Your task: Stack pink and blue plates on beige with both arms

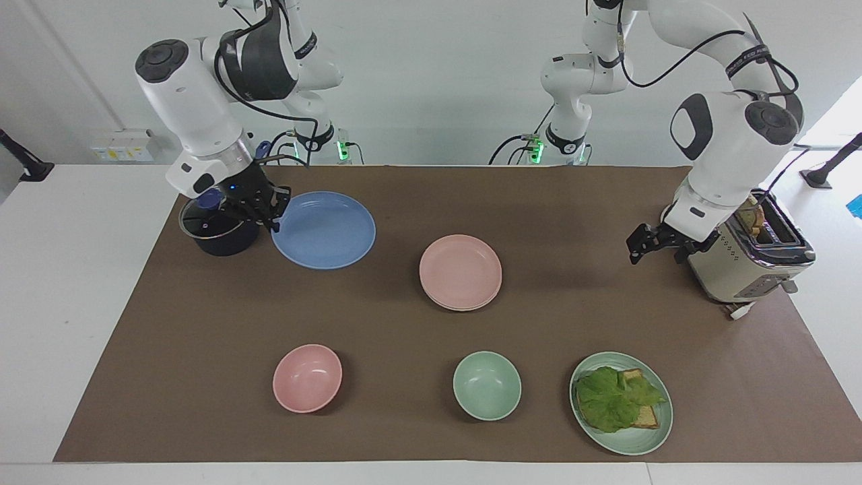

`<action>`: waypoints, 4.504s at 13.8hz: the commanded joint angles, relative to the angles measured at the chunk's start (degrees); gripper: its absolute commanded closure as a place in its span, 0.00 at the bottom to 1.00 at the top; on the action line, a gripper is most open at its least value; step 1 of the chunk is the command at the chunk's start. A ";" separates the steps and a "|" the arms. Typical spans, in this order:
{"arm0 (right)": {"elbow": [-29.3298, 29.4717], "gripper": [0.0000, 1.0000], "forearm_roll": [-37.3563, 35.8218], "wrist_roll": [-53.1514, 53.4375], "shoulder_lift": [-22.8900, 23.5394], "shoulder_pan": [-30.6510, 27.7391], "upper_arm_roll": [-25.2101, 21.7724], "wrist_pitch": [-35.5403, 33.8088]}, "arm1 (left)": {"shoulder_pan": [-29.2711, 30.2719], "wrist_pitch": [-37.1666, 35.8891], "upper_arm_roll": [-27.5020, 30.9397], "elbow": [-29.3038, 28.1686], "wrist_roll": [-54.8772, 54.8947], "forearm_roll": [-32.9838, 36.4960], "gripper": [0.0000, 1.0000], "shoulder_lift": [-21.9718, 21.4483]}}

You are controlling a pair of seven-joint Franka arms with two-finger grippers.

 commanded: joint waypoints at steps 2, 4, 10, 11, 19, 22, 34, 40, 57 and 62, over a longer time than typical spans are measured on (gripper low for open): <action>0.26 1.00 0.14 9.18 2.28 2.71 3.92 3.30 | 0.78 -8.76 -0.48 7.39 0.30 2.02 0.00 -0.06; 0.35 1.00 0.05 14.36 4.56 6.76 3.92 5.67 | 1.48 -11.32 -0.22 8.28 0.30 1.85 0.00 -1.46; 0.00 1.00 1.28 22.54 10.36 14.76 3.92 13.30 | 1.57 -13.70 -0.48 8.10 -0.23 1.67 0.00 -5.34; -0.09 1.00 1.28 23.51 11.60 15.64 4.01 14.98 | 1.57 -13.61 -0.48 8.10 -0.23 1.67 0.00 -5.43; -1.84 1.00 4.36 23.09 17.23 18.29 4.01 21.67 | 1.66 -13.53 -0.48 8.10 -0.14 1.76 0.00 -5.60; -3.17 1.00 4.36 22.65 17.15 18.29 4.01 22.82 | 1.66 -13.53 -0.48 8.10 -0.14 1.76 0.00 -5.60; -6.07 1.00 4.36 22.64 17.76 19.43 4.36 27.04 | 1.66 -13.53 -0.48 8.10 -0.14 1.76 0.00 -5.60; -3.96 0.37 3.48 22.64 18.11 18.29 4.10 27.13 | 1.66 -13.53 -0.48 8.10 -0.14 1.76 0.00 -5.60; 2.81 0.00 -9.80 23.35 2.13 5.90 3.04 9.20 | 1.66 -13.53 -0.48 8.10 -0.14 1.76 0.00 -5.60; 9.73 0.00 -9.44 23.35 -1.22 5.11 1.29 -2.99 | 1.66 -13.53 -0.48 8.10 -0.14 1.76 0.00 -5.60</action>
